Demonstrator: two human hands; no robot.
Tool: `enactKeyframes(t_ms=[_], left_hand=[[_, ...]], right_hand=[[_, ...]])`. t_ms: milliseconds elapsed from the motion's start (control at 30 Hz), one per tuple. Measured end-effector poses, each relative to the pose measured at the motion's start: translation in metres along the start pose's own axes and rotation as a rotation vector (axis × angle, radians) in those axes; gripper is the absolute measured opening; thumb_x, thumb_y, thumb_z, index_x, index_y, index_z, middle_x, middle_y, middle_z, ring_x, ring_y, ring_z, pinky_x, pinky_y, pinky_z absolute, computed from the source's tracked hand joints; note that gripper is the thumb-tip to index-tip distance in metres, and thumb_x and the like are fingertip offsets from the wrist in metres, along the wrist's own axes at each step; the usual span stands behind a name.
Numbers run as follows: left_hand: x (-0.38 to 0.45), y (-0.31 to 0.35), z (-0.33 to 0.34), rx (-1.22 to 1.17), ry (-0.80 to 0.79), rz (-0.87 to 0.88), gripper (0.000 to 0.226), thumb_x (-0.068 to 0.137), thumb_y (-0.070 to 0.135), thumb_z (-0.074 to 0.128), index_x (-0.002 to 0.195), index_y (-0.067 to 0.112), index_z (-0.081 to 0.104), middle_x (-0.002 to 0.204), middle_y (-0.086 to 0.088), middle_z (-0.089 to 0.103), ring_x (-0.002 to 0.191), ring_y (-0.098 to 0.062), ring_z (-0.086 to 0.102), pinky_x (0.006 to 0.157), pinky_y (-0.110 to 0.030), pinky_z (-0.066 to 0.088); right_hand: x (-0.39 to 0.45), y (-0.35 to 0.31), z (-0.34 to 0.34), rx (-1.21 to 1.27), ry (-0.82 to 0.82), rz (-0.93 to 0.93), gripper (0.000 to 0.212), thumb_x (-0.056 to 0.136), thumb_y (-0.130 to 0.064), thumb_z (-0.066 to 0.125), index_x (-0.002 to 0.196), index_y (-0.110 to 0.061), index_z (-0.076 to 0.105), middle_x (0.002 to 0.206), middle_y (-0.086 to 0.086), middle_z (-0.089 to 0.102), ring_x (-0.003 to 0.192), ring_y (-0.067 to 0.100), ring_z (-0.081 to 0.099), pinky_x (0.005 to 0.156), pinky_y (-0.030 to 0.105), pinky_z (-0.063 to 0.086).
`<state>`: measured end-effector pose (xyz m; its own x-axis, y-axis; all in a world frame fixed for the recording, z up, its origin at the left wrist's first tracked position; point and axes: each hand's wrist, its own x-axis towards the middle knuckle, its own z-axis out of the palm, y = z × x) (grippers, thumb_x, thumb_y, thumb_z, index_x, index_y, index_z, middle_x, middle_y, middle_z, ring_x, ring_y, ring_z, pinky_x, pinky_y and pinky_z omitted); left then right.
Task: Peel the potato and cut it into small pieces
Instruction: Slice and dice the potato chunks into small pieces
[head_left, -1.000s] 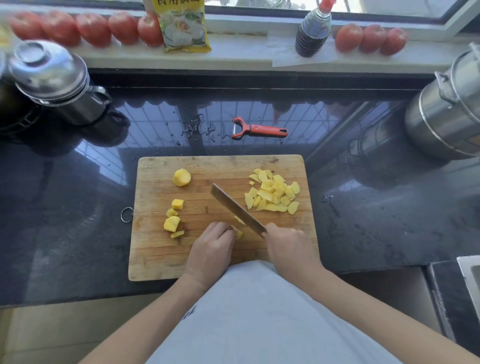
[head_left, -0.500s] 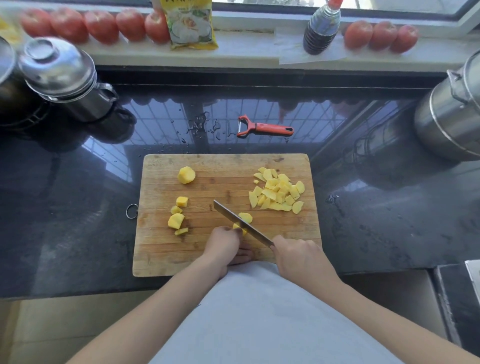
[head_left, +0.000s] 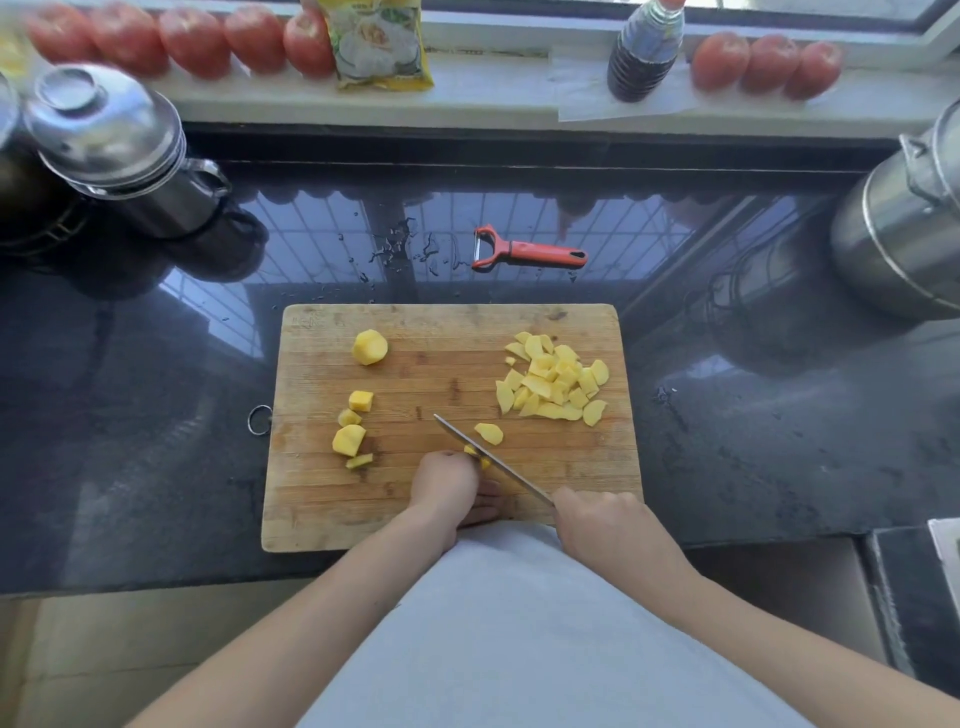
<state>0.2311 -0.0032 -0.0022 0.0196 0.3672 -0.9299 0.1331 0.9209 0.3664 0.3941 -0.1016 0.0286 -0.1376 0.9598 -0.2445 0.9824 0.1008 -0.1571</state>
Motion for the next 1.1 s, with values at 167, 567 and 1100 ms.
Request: enactKeyframes(t_ms=[167, 567, 1100], left_hand=[[-0.004, 0.002, 0.000, -0.009, -0.005, 0.007, 0.023, 0.097, 0.007, 0.051, 0.097, -0.007, 0.070, 0.077, -0.025, 0.074, 0.067, -0.035, 0.074, 0.053, -0.034, 0.062], [-0.008, 0.002, -0.007, -0.008, -0.029, -0.020, 0.022, 0.100, 0.003, 0.046, 0.114, -0.003, 0.062, 0.088, -0.021, 0.077, 0.069, -0.030, 0.074, 0.062, -0.035, 0.065], [-0.008, 0.005, -0.004, 0.023, -0.019, 0.014, 0.023, 0.102, 0.007, 0.049, 0.112, -0.007, 0.064, 0.080, -0.022, 0.074, 0.065, -0.033, 0.073, 0.051, -0.032, 0.060]], right_hand=[[0.036, -0.018, 0.009, -0.011, -0.038, 0.076, 0.053, 0.045, -0.003, 0.086, 0.062, -0.019, 0.039, 0.041, 0.001, 0.048, 0.027, 0.029, 0.043, 0.039, 0.021, 0.013], [0.016, -0.012, -0.009, 0.079, 0.000, 0.036, 0.039, 0.068, -0.010, 0.083, 0.064, -0.018, 0.045, 0.044, -0.005, 0.044, 0.031, 0.025, 0.043, 0.038, 0.024, 0.019], [-0.003, -0.003, -0.008, -0.023, -0.105, 0.019, 0.065, 0.047, -0.004, 0.084, 0.068, -0.022, 0.025, 0.043, -0.003, 0.041, 0.039, 0.024, 0.015, 0.033, 0.026, 0.017]])
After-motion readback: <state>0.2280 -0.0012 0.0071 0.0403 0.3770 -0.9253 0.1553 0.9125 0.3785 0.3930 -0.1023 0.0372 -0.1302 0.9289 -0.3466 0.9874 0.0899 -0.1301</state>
